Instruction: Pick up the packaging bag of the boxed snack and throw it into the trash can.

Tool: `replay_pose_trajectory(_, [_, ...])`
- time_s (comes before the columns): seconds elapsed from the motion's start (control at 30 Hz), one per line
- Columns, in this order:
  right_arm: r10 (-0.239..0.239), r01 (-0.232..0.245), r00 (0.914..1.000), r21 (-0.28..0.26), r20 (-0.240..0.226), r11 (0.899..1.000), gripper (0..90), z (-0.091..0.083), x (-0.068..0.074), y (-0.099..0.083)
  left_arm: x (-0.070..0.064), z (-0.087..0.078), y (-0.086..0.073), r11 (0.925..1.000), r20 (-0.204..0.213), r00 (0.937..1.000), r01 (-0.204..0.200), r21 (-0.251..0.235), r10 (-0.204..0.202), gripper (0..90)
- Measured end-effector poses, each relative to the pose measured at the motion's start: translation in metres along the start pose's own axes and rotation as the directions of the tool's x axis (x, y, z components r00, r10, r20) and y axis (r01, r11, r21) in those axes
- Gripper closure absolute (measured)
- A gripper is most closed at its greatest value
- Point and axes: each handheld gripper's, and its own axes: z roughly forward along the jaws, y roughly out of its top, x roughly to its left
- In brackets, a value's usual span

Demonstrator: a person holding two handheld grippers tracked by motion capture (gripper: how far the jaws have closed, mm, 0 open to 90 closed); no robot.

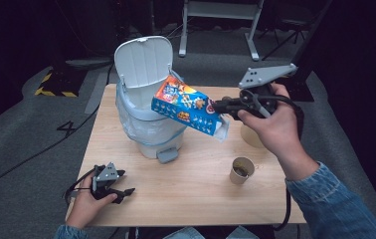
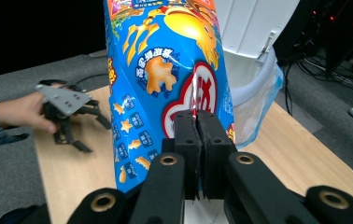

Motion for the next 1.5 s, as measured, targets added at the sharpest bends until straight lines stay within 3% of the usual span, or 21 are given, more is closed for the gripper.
replay_pose_trajectory(0.23, [0.012, -0.014, 0.9997, 0.060, 0.020, 0.998, 88.7, 0.041, -0.006, 0.023, 0.001, 0.001, 0.001, 1.0000, 0.001, 1.0000, 0.000, -0.002, 0.000, 23.3])
replay_pose_trajectory(0.43, [0.016, -0.019, 0.9989, 0.074, 0.045, 0.997, 89.1, 0.064, -0.009, 0.035, 0.000, 0.001, 0.001, 1.0000, -0.001, 1.0000, -0.001, -0.001, 0.001, 23.3])
replay_pose_trajectory(0.67, [-0.002, -0.004, 0.9981, 0.087, 0.062, 0.996, 89.0, 0.078, -0.006, 0.045, -0.001, 0.001, 0.000, 1.0000, -0.004, 1.0000, 0.001, -0.001, -0.001, 23.4])
replay_pose_trajectory(0.8, [0.015, -0.021, 0.9977, 0.098, 0.066, 0.995, 88.1, 0.081, -0.007, 0.050, -0.001, 0.001, 0.000, 1.0000, -0.003, 1.0000, 0.001, -0.002, -0.001, 23.4])
replay_pose_trajectory(0.97, [0.012, -0.025, 0.9942, 0.125, 0.107, 0.992, 84.8, 0.091, -0.006, 0.057, -0.001, 0.000, 0.001, 1.0000, -0.003, 1.0000, 0.001, 0.000, -0.001, 23.4])
replay_pose_trajectory(1.07, [0.034, -0.047, 0.9926, 0.105, 0.116, 0.993, 72.5, 0.098, -0.007, 0.060, 0.000, 0.000, 0.001, 1.0000, -0.003, 1.0000, 0.000, 0.000, 0.000, 23.4])
replay_pose_trajectory(1.2, [0.036, -0.044, 0.9936, 0.072, 0.107, 0.996, 58.0, 0.102, -0.008, 0.060, 0.000, 0.000, 0.001, 1.0000, -0.003, 1.0000, 0.000, 0.000, 0.000, 23.4])
replay_pose_trajectory(1.27, [0.029, -0.033, 0.9928, 0.032, 0.116, 0.999, 49.8, 0.099, -0.005, 0.059, 0.000, 0.000, 0.001, 1.0000, -0.003, 1.0000, 0.000, 0.000, 0.000, 23.4])
replay_pose_trajectory(1.33, [0.016, -0.014, 0.9916, -0.011, 0.128, 1.000, 46.0, 0.093, -0.002, 0.059, -0.001, 0.001, 0.001, 1.0000, -0.004, 1.0000, 0.001, -0.002, -0.001, 23.4])
replay_pose_trajectory(1.5, [0.002, 0.003, 0.9902, -0.038, 0.139, 0.999, 40.6, 0.075, -0.002, 0.052, -0.001, 0.001, 0.001, 1.0000, -0.004, 1.0000, 0.000, -0.001, 0.000, 23.4])
